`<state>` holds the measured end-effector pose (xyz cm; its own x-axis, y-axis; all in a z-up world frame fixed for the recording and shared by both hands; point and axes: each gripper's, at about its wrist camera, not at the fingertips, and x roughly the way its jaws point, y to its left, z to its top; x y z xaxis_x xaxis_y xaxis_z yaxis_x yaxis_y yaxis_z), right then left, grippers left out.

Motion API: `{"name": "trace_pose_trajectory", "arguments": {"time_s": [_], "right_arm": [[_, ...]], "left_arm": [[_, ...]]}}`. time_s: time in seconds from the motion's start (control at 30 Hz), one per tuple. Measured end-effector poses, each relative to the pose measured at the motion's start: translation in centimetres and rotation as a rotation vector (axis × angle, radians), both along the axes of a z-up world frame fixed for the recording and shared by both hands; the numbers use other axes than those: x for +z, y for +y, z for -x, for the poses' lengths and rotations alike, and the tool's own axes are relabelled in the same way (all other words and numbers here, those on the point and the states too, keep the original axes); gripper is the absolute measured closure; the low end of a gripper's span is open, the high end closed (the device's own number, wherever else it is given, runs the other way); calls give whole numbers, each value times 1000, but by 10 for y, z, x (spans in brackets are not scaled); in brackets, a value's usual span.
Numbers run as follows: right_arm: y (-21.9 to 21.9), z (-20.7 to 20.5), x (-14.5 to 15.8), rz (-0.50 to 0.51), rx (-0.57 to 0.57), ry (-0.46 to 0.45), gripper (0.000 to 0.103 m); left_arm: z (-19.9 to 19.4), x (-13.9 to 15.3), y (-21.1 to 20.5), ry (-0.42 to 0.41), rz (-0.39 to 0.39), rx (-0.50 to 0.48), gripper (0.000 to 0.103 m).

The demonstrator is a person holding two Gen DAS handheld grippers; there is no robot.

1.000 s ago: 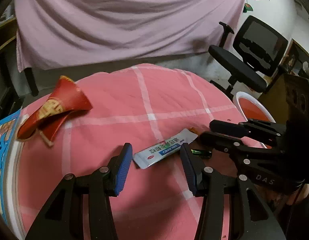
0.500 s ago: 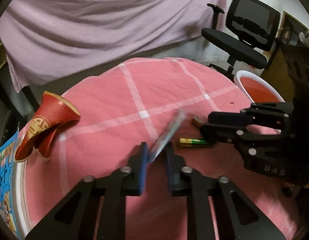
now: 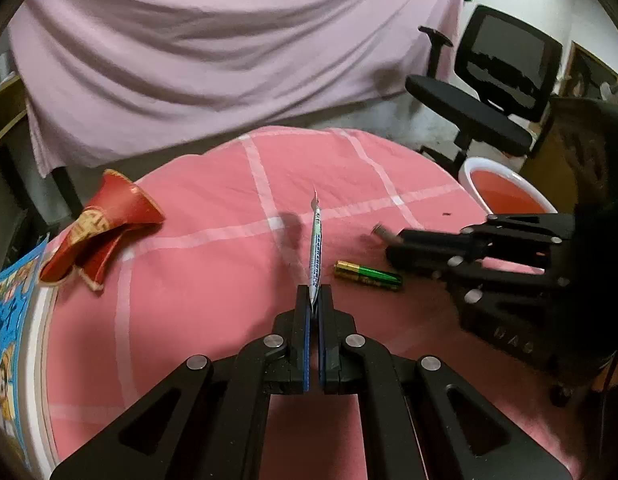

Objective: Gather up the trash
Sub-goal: 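Grasp the pen with the left tool while the right tool grasps an orange battery, then lift the pen and battery with both tools and carry them over the bucket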

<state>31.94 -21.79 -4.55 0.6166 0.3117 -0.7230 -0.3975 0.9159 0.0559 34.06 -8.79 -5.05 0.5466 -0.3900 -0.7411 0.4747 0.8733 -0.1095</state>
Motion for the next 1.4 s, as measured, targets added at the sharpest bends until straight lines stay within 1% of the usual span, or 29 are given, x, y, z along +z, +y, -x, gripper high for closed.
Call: {"name": "trace_pose_trajectory", "arguments": {"time_s": [0.2, 0.3, 0.37, 0.5, 0.6, 0.7, 0.87, 0.97, 1.13, 1.33, 1.4], "right_arm": [[-17, 14, 15, -69, -71, -116, 96], [-27, 26, 26, -114, -113, -208, 96], [-32, 35, 32, -136, -136, -274, 96], [-33, 53, 41, -146, -152, -377, 96], [-31, 67, 47, -154, -152, -456, 96], [-30, 79, 51, -159, -148, -503, 96], [-31, 91, 55, -198, -148, -549, 96], [-36, 99, 57, -216, -156, -566, 96], [-42, 110, 60, -203, -171, -599, 96], [-61, 121, 66, -198, -219, -633, 95], [-70, 123, 67, -198, -242, -638, 96]], "left_arm": [[12, 11, 6, -67, 59, 57, 102], [24, 21, 6, -159, 79, 77, 102], [35, 28, 4, -236, 85, 87, 102], [58, 33, -3, -370, 53, 93, 102], [71, 37, -5, -448, 41, 109, 102], [86, 40, -4, -505, 47, 130, 102], [103, 41, -6, -561, 61, 175, 102], [115, 44, -7, -599, 49, 193, 102], [129, 47, -10, -610, 61, 207, 102], [135, 59, -31, -615, 79, 167, 102], [134, 63, -44, -589, 83, 134, 102]]}}
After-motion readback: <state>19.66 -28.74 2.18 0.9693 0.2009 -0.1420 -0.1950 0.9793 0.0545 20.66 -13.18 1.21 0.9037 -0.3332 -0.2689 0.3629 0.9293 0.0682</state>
